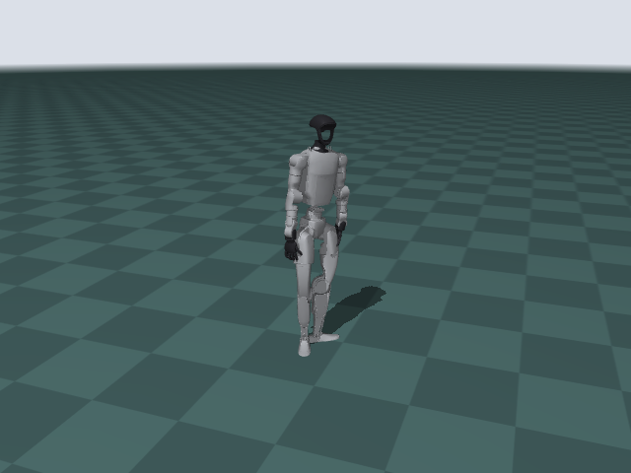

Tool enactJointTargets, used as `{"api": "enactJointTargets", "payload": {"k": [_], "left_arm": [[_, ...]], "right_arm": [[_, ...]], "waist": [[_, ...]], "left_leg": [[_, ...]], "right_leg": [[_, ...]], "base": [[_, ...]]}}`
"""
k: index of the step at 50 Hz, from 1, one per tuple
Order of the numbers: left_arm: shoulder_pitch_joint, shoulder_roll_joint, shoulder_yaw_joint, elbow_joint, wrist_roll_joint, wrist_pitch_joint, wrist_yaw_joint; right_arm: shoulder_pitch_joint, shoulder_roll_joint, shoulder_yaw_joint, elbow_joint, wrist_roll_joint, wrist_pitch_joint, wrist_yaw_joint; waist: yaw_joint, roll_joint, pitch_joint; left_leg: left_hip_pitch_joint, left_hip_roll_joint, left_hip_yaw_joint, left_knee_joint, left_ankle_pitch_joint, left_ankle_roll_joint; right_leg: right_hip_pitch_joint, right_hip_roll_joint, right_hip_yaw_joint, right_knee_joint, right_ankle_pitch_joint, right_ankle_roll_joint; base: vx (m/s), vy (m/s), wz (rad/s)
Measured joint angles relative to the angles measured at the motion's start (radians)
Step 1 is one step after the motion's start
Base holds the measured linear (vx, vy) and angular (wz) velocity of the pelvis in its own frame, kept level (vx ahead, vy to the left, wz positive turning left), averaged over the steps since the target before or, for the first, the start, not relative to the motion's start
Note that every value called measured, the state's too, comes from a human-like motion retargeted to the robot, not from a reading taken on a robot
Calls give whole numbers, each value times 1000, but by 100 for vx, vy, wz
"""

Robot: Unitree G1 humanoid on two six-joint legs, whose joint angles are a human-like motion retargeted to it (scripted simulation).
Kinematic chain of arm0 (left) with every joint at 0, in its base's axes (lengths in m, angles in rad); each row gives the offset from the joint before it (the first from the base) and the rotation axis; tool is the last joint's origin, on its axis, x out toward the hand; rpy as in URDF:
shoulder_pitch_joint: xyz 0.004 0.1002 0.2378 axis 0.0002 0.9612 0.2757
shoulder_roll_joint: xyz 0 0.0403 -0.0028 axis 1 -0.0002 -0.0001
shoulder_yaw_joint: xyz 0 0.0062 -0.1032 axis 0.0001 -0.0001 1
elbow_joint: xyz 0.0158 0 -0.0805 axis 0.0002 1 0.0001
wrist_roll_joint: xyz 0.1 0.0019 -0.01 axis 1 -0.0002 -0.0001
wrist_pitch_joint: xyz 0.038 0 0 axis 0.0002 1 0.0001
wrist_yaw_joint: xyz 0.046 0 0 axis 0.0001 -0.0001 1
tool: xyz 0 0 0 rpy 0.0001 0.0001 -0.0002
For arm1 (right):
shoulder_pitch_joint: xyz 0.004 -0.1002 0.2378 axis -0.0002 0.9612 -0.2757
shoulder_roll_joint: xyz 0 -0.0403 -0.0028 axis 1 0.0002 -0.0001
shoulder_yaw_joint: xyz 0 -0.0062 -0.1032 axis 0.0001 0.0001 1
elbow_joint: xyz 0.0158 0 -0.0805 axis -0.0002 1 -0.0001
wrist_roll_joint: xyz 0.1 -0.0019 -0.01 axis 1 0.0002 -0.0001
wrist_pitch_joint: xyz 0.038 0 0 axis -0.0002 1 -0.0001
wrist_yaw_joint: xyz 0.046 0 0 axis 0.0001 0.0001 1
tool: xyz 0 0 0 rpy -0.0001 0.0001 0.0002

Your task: In place motions

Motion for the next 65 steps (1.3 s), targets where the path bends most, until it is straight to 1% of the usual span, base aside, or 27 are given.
{"api": "enactJointTargets", "payload": {"k": [2,4,10,15,17,20,22,23,25,27,28,30,32,34,36,37,38,40,41,42,43,45,47,50,57,60,65], "left_arm": [[-1,5,-2,4,14,6,1],[0,8,-4,2,23,12,6],[6,10,-2,-21,9,18,15],[32,-2,24,-61,10,15,11],[42,-8,46,-76,4,11,9],[47,-6,78,-90,-5,9,0],[47,-1,84,-96,-16,11,5],[46,0,84,-96,-22,9,14],[41,1,84,-94,-33,12,33],[36,-3,85,-91,-44,22,49],[31,-4,85,-91,-50,23,51],[26,-8,85,-95,-60,21,47],[28,-13,82,-104,-64,18,37],[35,-19,72,-112,-59,14,29],[38,-22,60,-113,-48,14,24],[40,-24,52,-113,-40,15,22],[41,-27,45,-113,-34,16,19],[45,-33,28,-112,-19,17,9],[37,-32,22,-113,-7,17,-4],[29,-31,18,-115,6,18,-14],[21,-30,16,-119,16,19,-19],[9,-22,4,-138,30,17,-26],[11,-16,-14,-163,34,7,-27],[19,-17,-24,-187,24,-2,-12],[33,-35,25,-160,-33,-1,-23],[42,-34,40,-140,-28,2,-23],[75,-31,55,-136,-23,11,-12]], "right_arm": [[-3,-6,-14,19,23,3,-5],[-3,-12,-26,39,40,9,-10],[11,-24,-54,91,48,21,-22],[28,-31,-55,136,35,33,-28],[29,-28,-54,148,26,41,-24],[22,-19,-47,144,17,44,-7],[20,-13,-42,124,8,41,2],[20,-10,-41,110,3,38,4],[18,-6,-35,86,-1,33,3],[9,-3,-23,57,1,26,-3],[2,-2,-20,45,3,24,-4],[-15,0,-15,22,6,19,-3],[-30,1,-11,-7,7,14,8],[-37,4,-8,-41,10,6,19],[-39,7,-7,-67,17,0,20],[-39,8,-10,-78,20,-2,20],[-37,7,-17,-85,20,-1,20],[-30,7,-36,-88,23,8,14],[-34,10,-49,-76,42,19,2],[-37,13,-61,-64,64,27,-9],[-38,14,-73,-51,91,33,-18],[-40,8,-98,-18,148,38,-23],[-32,-5,-112,15,180,44,-14],[-16,-20,-122,41,152,55,-6],[-14,-31,-66,53,34,70,-14],[-16,-21,-55,47,27,72,-3],[-20,3,-41,38,57,65,1]], "waist": [[5,-6,-1],[7,-11,4],[-58,20,9],[-67,28,-25],[-71,6,-40],[-72,-33,-58],[-68,-40,-65],[-62,-41,-64],[-33,-45,-54],[18,-64,-33],[32,-69,-24],[50,-77,-7],[53,-69,4],[53,-46,13],[54,-12,23],[54,5,27],[52,13,29],[28,29,18],[14,49,14],[6,59,15],[8,53,22],[11,43,34],[28,34,28],[50,30,5],[63,24,3],[67,24,0],[65,56,-19]], "left_leg": [[15,0,43,13,-14,-20],[33,0,74,24,-21,-35],[70,43,117,91,-19,-73],[104,69,153,159,12,-87],[107,92,160,248,42,-60],[56,158,105,476,55,35],[-30,193,-45,654,39,146],[-72,189,-141,719,46,188],[-118,152,-281,777,75,194],[-161,7,-472,772,91,152],[-166,-29,-505,763,86,144],[-160,-57,-507,729,64,137],[-147,-66,-474,658,11,133],[-146,-98,-492,555,-32,103],[-136,-120,-518,416,-27,58],[-131,-130,-526,336,-9,55],[-132,-141,-528,276,30,101],[-131,-225,-661,212,13,161],[-117,-137,-511,222,37,136],[-111,-91,-437,226,51,120],[-120,-131,-519,219,42,123],[-99,-127,-486,204,48,118],[-86,-130,-471,192,44,119],[-86,-147,-487,173,41,122],[-62,-160,-490,140,23,130],[-59,-166,-506,131,12,132],[-96,-147,-570,133,0,116]], "right_leg": [[-14,2,33,-15,65,-4],[-43,11,139,-19,117,-10],[-48,65,267,-76,135,-23],[-50,89,364,-103,136,-25],[-48,78,413,-116,143,-28],[-47,49,473,-128,155,-28],[-50,50,506,-140,166,-29],[-47,55,520,-147,174,-30],[-41,63,550,-156,187,-32],[-31,58,595,-160,202,-32],[-29,55,610,-158,206,-31],[-28,50,640,-156,212,-29],[-28,52,661,-156,218,-25],[-24,71,682,-162,222,-20],[-18,106,695,-168,223,-18],[-14,123,702,-170,223,-18],[-9,129,712,-172,221,-16],[-7,133,715,-175,219,-13],[-17,146,710,-173,217,-15],[-22,154,710,-172,216,-15],[-17,148,719,-173,216,-14],[-7,141,716,-172,216,-13],[2,134,712,-175,215,-13],[-1,127,708,-177,213,-11],[10,122,702,-174,205,-5],[10,123,706,-168,198,-7],[-21,140,695,-112,152,-23]], "base": [[44,-1,-192],[47,-4,-154],[48,-9,-85],[48,-11,-88],[46,-9,-92],[41,-11,-88],[34,-7,-92],[35,-5,-112],[32,0,-149],[21,9,-195],[18,11,-163],[20,11,-134],[18,15,-123],[20,14,-116],[15,11,-104],[11,10,-95],[13,10,-60],[14,11,-9],[3,12,8],[-7,13,-7],[-8,14,-12],[-5,12,0],[4,9,14],[1,9,17],[-9,11,0],[-10,8,-5],[-17,5,18]]}}
